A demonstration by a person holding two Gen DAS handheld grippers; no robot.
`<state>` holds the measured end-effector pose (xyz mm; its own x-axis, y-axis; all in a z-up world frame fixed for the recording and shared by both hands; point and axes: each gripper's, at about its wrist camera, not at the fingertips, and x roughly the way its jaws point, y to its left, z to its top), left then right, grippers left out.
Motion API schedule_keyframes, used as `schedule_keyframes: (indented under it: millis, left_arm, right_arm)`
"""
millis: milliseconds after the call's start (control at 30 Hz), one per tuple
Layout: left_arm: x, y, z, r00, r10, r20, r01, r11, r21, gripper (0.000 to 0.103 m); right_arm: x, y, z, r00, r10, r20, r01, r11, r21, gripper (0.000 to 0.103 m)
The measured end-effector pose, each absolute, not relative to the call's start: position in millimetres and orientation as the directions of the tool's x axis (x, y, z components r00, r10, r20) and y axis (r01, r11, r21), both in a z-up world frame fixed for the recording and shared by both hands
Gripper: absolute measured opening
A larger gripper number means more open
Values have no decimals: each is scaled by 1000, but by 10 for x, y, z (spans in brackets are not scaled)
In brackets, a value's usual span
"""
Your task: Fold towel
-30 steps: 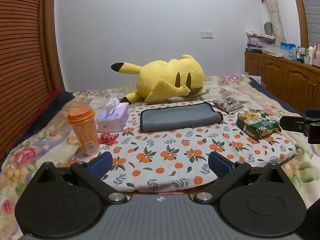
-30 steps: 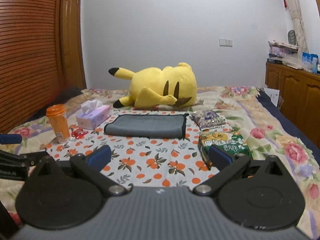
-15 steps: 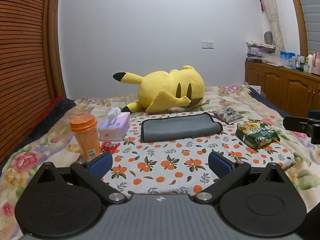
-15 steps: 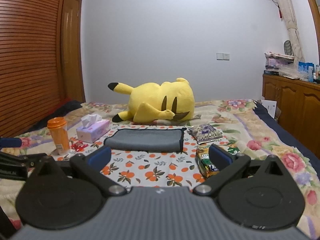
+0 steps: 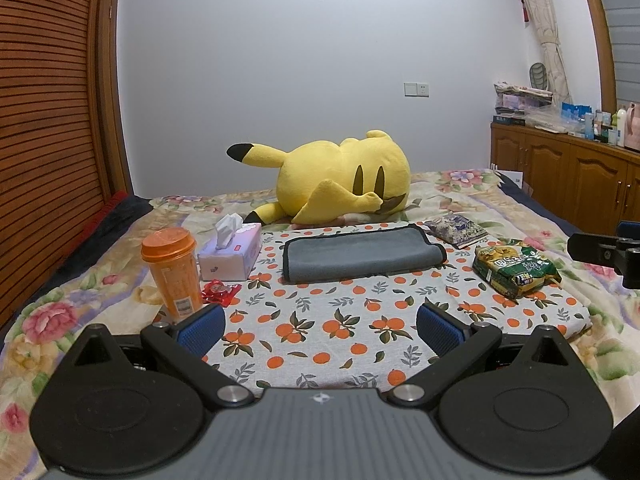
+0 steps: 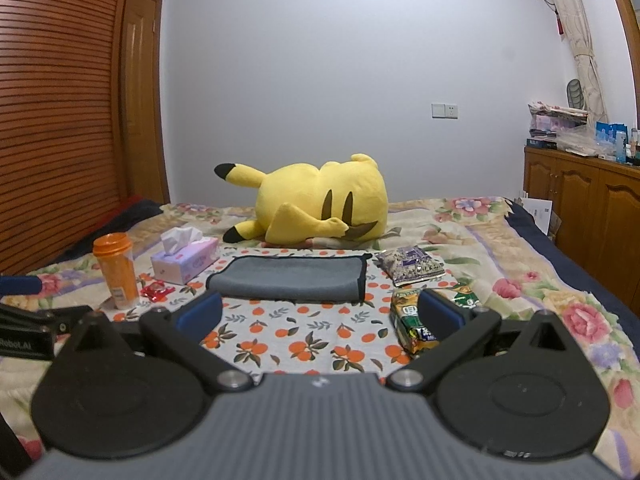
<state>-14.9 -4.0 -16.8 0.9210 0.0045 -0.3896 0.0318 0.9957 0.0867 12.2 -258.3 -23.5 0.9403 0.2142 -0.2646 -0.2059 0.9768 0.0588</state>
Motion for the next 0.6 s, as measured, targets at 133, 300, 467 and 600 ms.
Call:
schedule_keyframes:
  millis: [133,300,467,600]
  left_arm:
    - [-148,-40,-169,921,4,-390,32,996,87,103]
    - [-148,-40,-168,921,4,-390,32,996,87,103]
    - [-149,-38,-167,921,4,-390,32,996,86,103]
    - [-147,-39,-168,921,4,-391,32,996,87,103]
  right_arm:
    - [117,-2584,-237,941,212,-263,-204,977,58,103]
    - [114,-2589,-243,941,211,-264,-203,978,58,103]
    - [118,-2588,-242,941,212,-264,-203,977,58,103]
    - [118,-2589,-241,941,212,-264,-204,977,58,103]
